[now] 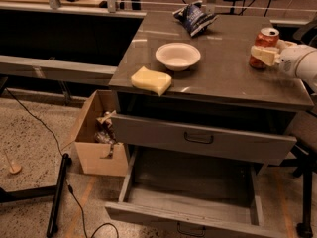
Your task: Place coke can into middle drawer
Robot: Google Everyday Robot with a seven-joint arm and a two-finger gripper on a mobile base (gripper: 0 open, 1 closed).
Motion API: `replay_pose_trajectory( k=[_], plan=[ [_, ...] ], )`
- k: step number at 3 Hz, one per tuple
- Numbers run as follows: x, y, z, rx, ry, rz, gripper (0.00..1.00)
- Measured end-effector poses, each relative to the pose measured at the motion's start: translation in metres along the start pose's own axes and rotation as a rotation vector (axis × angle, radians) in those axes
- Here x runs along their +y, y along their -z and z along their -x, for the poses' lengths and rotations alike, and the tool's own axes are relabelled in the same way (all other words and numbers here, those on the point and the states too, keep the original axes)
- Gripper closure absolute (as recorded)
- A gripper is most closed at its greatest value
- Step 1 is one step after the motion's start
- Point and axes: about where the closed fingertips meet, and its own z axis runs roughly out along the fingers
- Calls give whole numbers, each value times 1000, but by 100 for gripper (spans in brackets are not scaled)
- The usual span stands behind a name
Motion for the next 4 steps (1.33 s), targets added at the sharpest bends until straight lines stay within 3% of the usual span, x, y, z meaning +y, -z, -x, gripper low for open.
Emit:
replay_pose_trajectory(
  k=[1, 2, 4],
  plan=[
    [3, 9, 7, -14, -20, 45, 83],
    [12, 57, 29, -3, -68, 144, 100],
    [45, 168, 53, 53, -117, 313, 100]
  ],
)
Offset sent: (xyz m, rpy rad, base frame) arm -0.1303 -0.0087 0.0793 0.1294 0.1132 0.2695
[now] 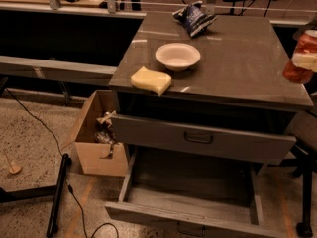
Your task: Place coke can into middle drawer
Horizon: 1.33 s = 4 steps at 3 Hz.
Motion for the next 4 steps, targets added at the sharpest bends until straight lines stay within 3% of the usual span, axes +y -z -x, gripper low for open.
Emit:
replay_pose_trajectory(
  k=[1, 2, 3, 4],
  plan=[
    [12, 7, -3, 13, -2, 40, 100],
    [21, 11, -12, 10, -48, 49, 100],
    [54, 21, -19, -34, -98, 83, 100],
    [101, 23, -47, -65, -164, 148, 100]
  ],
)
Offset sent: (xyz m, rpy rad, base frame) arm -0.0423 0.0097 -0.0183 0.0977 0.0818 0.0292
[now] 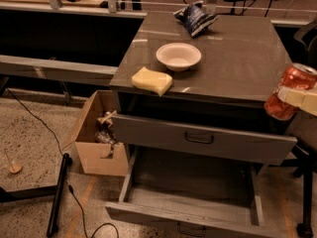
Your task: Place coke can into middle drawer
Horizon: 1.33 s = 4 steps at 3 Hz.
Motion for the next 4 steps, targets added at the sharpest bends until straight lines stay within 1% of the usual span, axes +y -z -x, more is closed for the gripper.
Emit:
replay_pose_trajectory(
  k=[1, 2, 3, 4],
  plan=[
    [32, -2, -40, 13, -2, 28, 100],
    [57, -17, -92, 58, 36, 53, 100],
    [63, -22, -100, 68, 39, 66, 100],
    [55, -33, -121, 109, 35, 43, 100]
  ],
)
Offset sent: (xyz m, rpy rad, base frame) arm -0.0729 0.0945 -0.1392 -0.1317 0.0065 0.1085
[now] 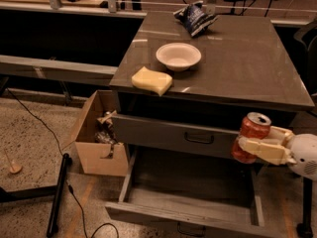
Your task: Place coke can into middle drawer
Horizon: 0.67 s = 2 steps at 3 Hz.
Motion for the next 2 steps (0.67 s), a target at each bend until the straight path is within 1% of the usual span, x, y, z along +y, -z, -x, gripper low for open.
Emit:
replay_pose_trajectory(
  k=[1, 2],
  plan=[
    [-21, -31, -40, -23, 7, -44, 100],
    [-43, -68, -83, -79, 89, -16, 100]
  ],
)
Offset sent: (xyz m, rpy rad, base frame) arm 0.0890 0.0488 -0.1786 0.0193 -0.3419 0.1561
